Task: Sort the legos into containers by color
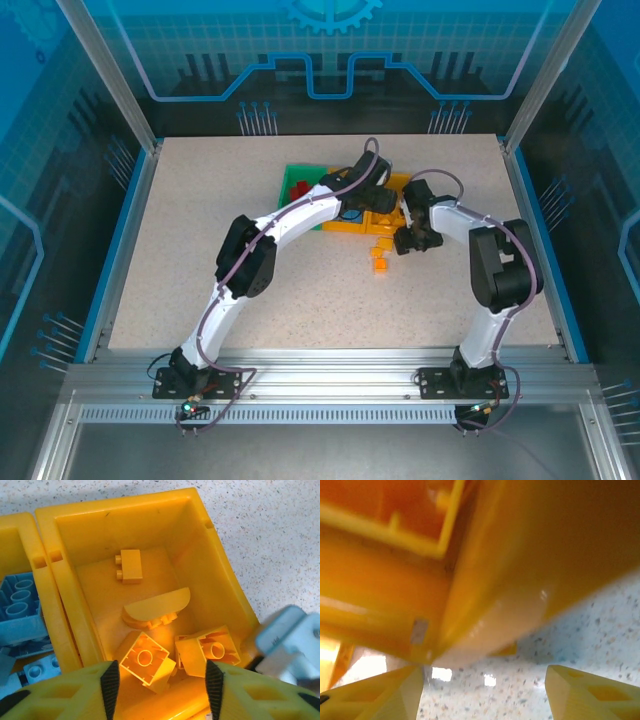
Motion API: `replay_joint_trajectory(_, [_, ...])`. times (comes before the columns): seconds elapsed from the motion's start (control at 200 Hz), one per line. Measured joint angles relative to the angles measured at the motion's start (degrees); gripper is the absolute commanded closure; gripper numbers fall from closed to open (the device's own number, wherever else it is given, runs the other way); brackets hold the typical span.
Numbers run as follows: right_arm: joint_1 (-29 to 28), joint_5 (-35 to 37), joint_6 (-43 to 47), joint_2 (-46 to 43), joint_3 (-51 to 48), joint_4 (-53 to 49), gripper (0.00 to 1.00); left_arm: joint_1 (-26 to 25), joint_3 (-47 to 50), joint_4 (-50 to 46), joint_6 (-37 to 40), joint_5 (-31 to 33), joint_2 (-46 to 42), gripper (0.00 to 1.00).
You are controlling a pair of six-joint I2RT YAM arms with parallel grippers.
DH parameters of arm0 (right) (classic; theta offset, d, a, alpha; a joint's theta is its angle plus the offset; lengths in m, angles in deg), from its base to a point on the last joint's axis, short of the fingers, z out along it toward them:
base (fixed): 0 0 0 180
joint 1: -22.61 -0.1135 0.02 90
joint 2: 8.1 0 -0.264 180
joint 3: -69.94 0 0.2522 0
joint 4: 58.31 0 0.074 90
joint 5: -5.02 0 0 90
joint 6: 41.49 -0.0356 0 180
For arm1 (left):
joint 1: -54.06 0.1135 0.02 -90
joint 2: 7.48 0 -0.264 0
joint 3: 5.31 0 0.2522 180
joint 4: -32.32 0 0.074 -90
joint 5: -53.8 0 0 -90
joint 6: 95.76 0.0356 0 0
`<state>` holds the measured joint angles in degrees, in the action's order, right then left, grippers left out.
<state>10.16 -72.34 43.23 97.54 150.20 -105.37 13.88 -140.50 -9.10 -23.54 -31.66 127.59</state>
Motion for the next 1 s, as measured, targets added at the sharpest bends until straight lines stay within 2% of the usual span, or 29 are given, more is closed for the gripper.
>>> replay_joint_trajectory(0.1, [0.44,-0.04,0.42,0.83,0.66,0.83,0.36,0.0,0.85,0.22,0.0,-0.15,-0.2,0.26])
replay_joint_trajectory(0.25, [0.61,-0.85,1.51,2.56,2.62,0.68,0.39,0.02,6.1,1.44,-0.63,-0.11,-2.71,0.02])
replay_joint_trajectory(0.435, [0.74,-1.14,2.43,6.12,7.74,-1.03,0.46,0.37,13.88,2.56,-2.86,-0.13,-7.87,0.01])
replay_joint_trajectory(0.745, [0.9,-2.58,2.58,6.86,8.87,-1.77,0.69,1.09,27.87,6.64,-4.98,-0.04,-17.25,0.01])
replay_joint_trajectory(1.0, [1.6,-5.03,0.35,4.87,7.54,-3.91,0.7,1.09,37.44,9.05,-6.29,1.38,-25.57,0.01])
